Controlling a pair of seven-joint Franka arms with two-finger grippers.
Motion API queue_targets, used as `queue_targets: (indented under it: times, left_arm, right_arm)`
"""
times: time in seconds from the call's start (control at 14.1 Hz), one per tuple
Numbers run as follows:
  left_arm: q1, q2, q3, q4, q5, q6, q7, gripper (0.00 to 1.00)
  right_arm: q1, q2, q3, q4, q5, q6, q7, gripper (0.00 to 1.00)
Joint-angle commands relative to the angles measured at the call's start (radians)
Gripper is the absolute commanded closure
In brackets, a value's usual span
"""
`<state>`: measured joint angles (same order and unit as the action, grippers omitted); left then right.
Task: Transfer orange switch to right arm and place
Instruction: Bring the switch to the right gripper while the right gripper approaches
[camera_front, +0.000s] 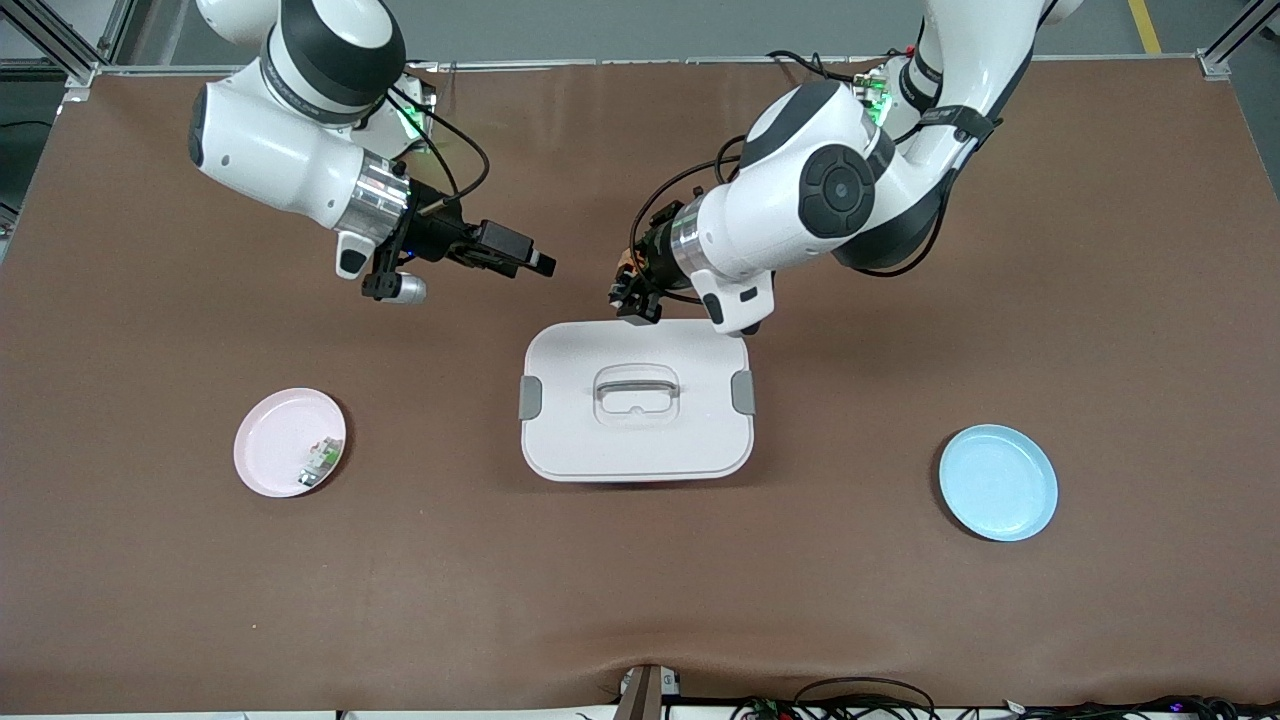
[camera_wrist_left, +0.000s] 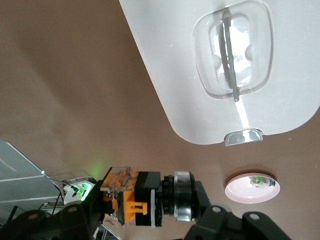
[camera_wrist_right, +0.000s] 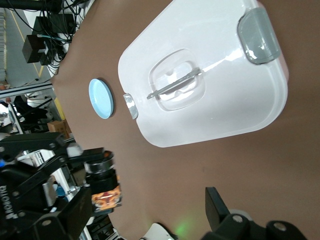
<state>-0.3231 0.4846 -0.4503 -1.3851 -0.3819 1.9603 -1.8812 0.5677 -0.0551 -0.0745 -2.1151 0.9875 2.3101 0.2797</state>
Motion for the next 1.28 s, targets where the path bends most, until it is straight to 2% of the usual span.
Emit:
queue_targets:
  times: [0.0, 0.35, 0.78, 0.99, 1.2]
  left_arm:
    - [-0.007, 0.015, 0.004, 0.032, -0.028, -0.001, -0.051, 1.0]
    - [-0.008, 0.035, 0.004, 0.055, -0.075, 0.002, -0.084, 1.0]
    - [-0.013, 0.051, 0.005, 0.057, -0.104, 0.002, -0.084, 1.0]
    - [-0.011, 0.055, 0.005, 0.057, -0.104, 0.002, -0.099, 1.0]
    - [-0.013, 0.051, 0.004, 0.057, -0.106, 0.0, -0.101, 1.0]
  right_arm:
    - [0.029, -0.046, -0.007, -0.046, 0.059, 0.02, 0.006, 0.0]
    - [0.104, -0.029, -0.007, -0.04, 0.143, 0.133, 0.006, 0.0]
    - [0.123, -0.003, -0.008, -0.034, 0.194, 0.14, 0.007, 0.0]
    - [0.135, 0.017, -0.008, -0.028, 0.249, 0.14, 0.007, 0.0]
    - [0.139, 0.057, -0.008, -0.002, 0.255, 0.149, 0.045, 0.0]
